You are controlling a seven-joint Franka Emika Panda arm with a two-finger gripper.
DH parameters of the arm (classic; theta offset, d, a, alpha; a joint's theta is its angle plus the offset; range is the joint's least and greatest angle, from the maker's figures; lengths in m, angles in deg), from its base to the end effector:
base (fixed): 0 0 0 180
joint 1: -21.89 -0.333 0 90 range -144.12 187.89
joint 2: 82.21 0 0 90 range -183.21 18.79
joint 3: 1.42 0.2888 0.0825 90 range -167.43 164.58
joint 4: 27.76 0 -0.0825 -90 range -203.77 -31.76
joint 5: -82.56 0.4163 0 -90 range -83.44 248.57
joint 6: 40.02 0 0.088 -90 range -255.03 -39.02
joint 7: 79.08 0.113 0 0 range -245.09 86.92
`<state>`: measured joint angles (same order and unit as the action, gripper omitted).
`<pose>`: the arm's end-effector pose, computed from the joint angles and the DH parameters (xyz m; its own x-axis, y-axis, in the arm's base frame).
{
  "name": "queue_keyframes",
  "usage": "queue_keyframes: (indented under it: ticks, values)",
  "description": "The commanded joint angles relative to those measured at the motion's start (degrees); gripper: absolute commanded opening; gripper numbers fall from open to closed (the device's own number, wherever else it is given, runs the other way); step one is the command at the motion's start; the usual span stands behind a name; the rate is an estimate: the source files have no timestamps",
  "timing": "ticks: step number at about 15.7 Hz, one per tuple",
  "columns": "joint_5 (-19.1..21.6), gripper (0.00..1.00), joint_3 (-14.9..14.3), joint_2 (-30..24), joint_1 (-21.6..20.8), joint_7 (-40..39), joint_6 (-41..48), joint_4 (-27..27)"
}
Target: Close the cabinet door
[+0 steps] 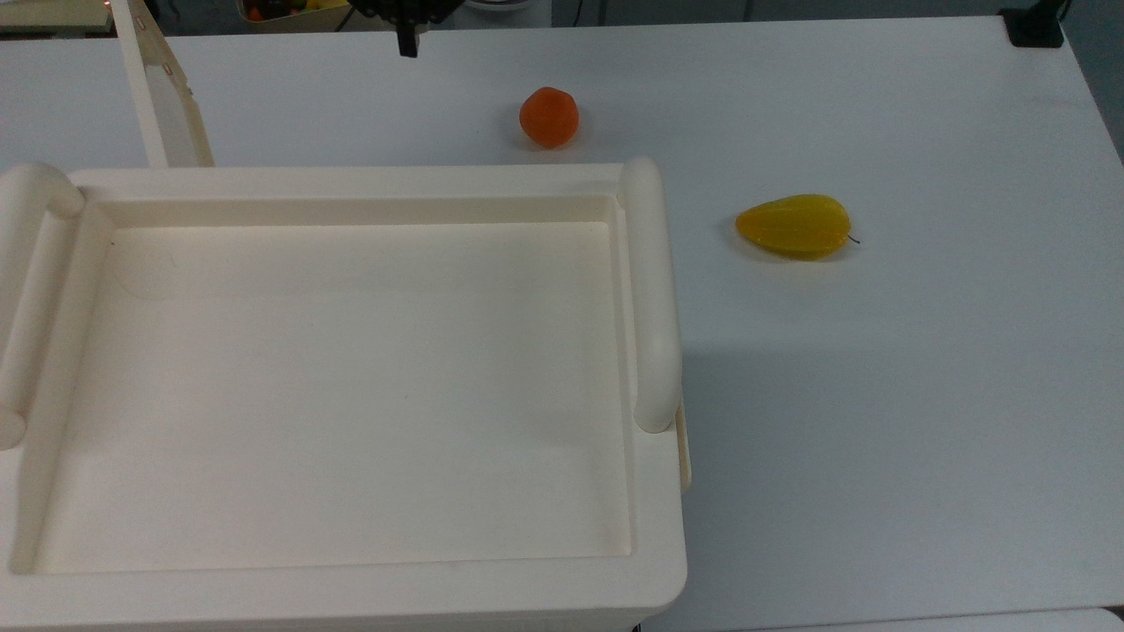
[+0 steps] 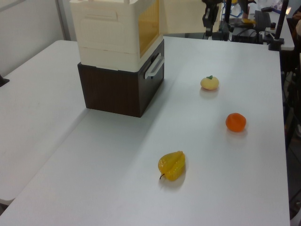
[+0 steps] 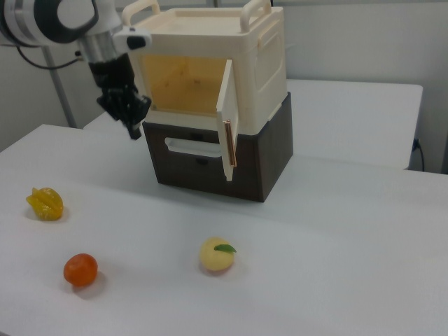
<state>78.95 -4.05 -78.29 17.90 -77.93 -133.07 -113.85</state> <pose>0.6122 0.0086 0.5900 0.9985 0.0073 0.0543 0.0038 -0.9979 0.0650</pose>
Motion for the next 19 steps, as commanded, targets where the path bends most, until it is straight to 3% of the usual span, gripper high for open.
queue_keyframes:
  ticks: [1, 9, 16, 19]
  values:
    - [0.80, 0.00, -0.54, -0.67, 2.66, -3.00, -0.38, 5.21]
    - [0.80, 0.00, -0.97, -0.76, 9.43, -2.65, -18.29, 6.90]
    - [3.70, 0.00, -6.77, 0.12, 11.19, -3.00, -24.82, 6.37]
    - [3.79, 0.00, -7.22, 1.18, 12.16, -3.09, -24.91, 6.20]
